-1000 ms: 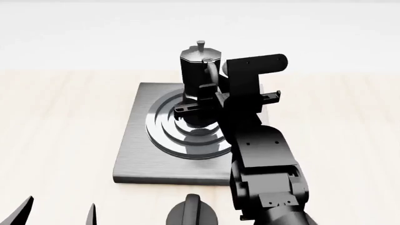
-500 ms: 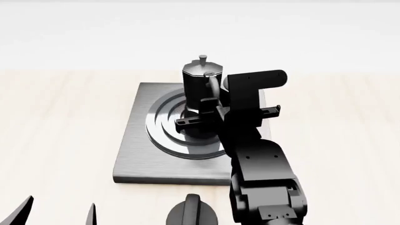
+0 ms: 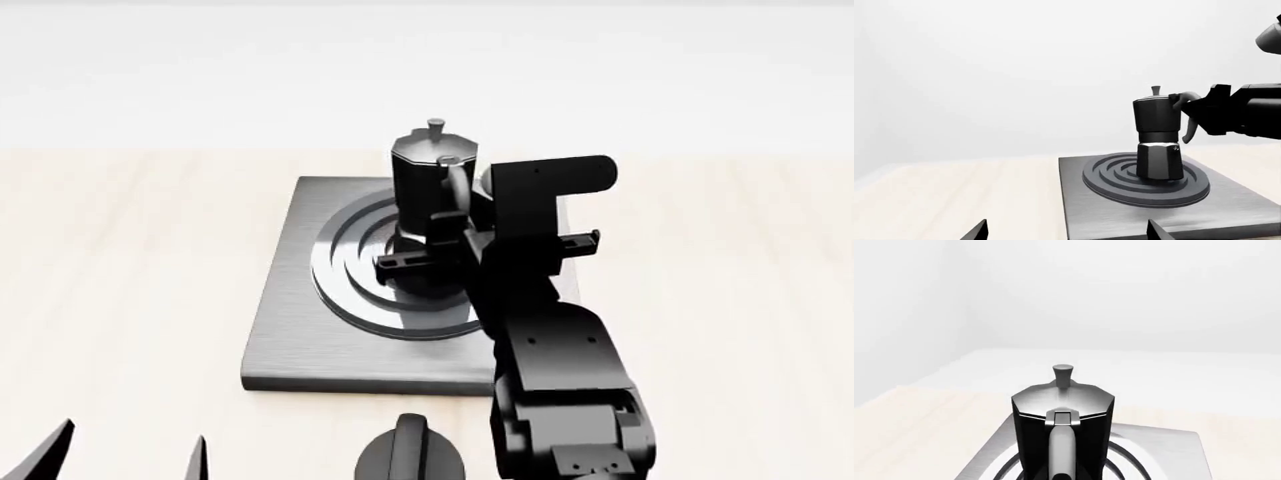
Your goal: Put the moka pot on the stove.
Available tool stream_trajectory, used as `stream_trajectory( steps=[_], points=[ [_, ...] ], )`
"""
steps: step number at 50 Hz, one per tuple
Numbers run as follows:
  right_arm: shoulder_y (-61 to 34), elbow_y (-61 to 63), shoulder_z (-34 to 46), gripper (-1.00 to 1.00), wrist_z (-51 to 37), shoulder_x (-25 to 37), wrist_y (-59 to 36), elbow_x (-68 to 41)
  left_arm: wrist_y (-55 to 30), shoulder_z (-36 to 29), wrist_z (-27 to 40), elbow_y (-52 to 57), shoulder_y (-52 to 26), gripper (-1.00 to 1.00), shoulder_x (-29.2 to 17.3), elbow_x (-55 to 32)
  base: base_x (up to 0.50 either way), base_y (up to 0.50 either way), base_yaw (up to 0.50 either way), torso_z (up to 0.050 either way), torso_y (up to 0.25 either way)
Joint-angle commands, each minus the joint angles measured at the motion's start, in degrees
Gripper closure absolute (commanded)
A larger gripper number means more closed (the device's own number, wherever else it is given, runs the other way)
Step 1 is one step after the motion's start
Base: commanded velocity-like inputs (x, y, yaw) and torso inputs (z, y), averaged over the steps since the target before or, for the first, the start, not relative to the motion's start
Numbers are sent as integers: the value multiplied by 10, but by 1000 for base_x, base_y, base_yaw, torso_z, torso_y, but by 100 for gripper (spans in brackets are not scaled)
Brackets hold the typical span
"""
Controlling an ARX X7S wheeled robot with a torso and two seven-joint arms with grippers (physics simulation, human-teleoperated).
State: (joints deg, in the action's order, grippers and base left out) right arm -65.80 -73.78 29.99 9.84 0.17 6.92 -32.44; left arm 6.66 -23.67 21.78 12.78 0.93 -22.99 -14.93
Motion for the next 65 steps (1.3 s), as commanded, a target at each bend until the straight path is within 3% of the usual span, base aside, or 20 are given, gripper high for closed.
stream_trajectory(
  steps=[1,13,14,27,39,47,65],
  points=[
    [21,-12,8,100,8,-2,-5,5,5,-3,0,-5,0,-100,1,2,0,0,0,0,0],
    [56,-12,9,100,10,-2,-12,11,4,-6,0,-7,-1,-100,0,3,1,0,2,0,0],
    [58,-12,12,-100,9,-2,-12,10,4,-6,0,-7,-2,-100,1,3,0,0,3,0,0],
    [91,-12,-8,-100,0,-2,-14,31,-4,-7,3,4,-1,-100,-3,0,0,0,0,0,0],
    [100,-12,-12,-100,-19,-2,36,70,-8,-7,6,13,0,-100,-6,-2,0,0,0,0,0],
    [99,-12,-68,-100,-22,-1,86,115,-4,-7,6,11,1,-100,-7,-1,0,0,0,0,0],
    [118,-10,-81,-100,-16,0,158,126,-3,-9,10,16,2,-100,-9,1,0,0,0,0,0]
  ],
)
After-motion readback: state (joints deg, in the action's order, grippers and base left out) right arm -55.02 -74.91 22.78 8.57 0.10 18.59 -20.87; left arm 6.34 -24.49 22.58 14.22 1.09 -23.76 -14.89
